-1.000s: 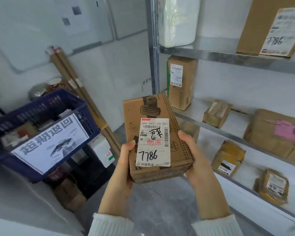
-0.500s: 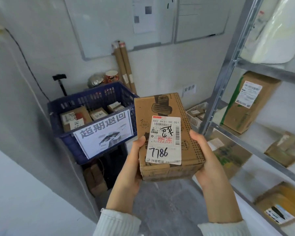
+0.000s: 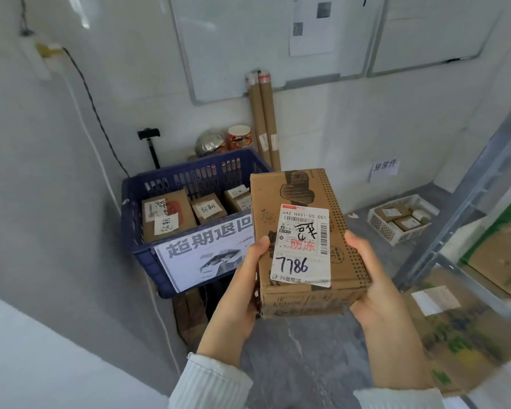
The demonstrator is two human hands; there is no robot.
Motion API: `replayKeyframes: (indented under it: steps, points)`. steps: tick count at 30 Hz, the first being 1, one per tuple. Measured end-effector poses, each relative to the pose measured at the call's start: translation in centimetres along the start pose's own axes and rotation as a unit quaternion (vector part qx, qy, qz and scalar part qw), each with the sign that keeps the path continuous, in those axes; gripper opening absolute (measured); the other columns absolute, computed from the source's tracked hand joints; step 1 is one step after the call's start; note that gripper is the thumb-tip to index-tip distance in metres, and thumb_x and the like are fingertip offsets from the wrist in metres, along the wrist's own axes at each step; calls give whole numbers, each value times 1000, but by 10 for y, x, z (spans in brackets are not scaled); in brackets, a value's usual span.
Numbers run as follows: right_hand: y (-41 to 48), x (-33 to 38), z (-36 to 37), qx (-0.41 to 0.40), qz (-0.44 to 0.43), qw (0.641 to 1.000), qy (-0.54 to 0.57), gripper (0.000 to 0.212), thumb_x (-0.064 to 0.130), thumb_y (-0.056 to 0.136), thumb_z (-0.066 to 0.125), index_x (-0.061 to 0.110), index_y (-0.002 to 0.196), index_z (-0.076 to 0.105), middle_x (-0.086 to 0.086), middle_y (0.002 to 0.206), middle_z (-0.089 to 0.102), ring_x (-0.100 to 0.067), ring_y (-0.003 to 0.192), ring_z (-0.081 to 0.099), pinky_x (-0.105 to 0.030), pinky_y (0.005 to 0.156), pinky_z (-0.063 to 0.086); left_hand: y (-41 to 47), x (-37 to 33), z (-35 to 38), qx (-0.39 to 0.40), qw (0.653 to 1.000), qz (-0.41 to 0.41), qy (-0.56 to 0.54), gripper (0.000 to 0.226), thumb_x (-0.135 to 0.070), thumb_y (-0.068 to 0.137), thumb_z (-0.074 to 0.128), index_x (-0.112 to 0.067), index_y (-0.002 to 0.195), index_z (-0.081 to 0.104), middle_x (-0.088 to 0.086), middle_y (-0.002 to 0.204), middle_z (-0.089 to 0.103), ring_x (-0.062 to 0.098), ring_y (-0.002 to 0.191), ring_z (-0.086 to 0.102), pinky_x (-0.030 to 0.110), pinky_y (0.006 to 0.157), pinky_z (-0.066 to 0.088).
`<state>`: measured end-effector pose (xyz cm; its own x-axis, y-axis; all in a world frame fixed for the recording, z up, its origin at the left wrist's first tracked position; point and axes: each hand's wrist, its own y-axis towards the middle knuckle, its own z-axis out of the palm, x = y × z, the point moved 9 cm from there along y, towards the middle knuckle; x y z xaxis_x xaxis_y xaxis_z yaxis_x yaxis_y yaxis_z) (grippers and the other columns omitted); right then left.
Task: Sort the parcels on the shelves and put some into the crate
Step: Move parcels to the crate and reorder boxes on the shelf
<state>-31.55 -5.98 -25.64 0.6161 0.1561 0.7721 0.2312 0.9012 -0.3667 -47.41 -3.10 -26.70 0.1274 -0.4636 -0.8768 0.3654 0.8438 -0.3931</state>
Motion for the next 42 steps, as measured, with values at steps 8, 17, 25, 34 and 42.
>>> replayKeyframes:
  steps: [8, 17, 25, 34, 42]
  points:
    - [103, 26, 1, 19, 32, 999, 20, 34, 35, 90, 56, 12, 110, 69, -10, 105, 74, -22, 84, 74, -35, 73, 50, 97, -29, 9, -13, 1000, -10, 22, 66, -72, 64, 57, -39, 120, 62, -5, 113, 71, 19, 109, 66, 48, 103, 44]
    - [178, 39, 8, 35, 40, 999, -10, 36, 38, 90, 53, 15, 113, 69, -7, 108, 74, -18, 93, 72, -35, 78, 48, 159, -39, -1, -48, 998, -32, 8, 78, -84, 60, 60, -46, 128, 54, -10, 122, 66, 16, 119, 59, 48, 105, 41]
    - [226, 33, 67, 49, 10, 997, -56, 95, 61, 59, 74, 25, 141, 42, -3, 117, 70, -20, 102, 70, -38, 73, 58, 171, -75, -74, -160, 986, -25, -25, 78, -78, 50, 50, -34, 112, 63, -6, 105, 72, 15, 108, 60, 46, 98, 46]
    - [261, -7, 157, 69, 17, 996, -58, 114, 57, 48, 85, 43, 145, 27, 5, 147, 44, -20, 129, 49, -55, 102, 43, 201, -130, -153, -239, 963, 46, -113, 42, -50, 77, 66, -35, 115, 54, -2, 117, 65, 20, 110, 58, 47, 90, 52]
    - [331, 1, 183, 57, -7, 978, -199, 86, 69, 65, 68, 34, 140, 43, 9, 137, 54, -14, 128, 48, -40, 111, 35, 230, -166, -261, -268, 962, -3, 43, 32, -38, 90, 51, -24, 118, 56, 1, 107, 70, 21, 105, 59, 40, 84, 48]
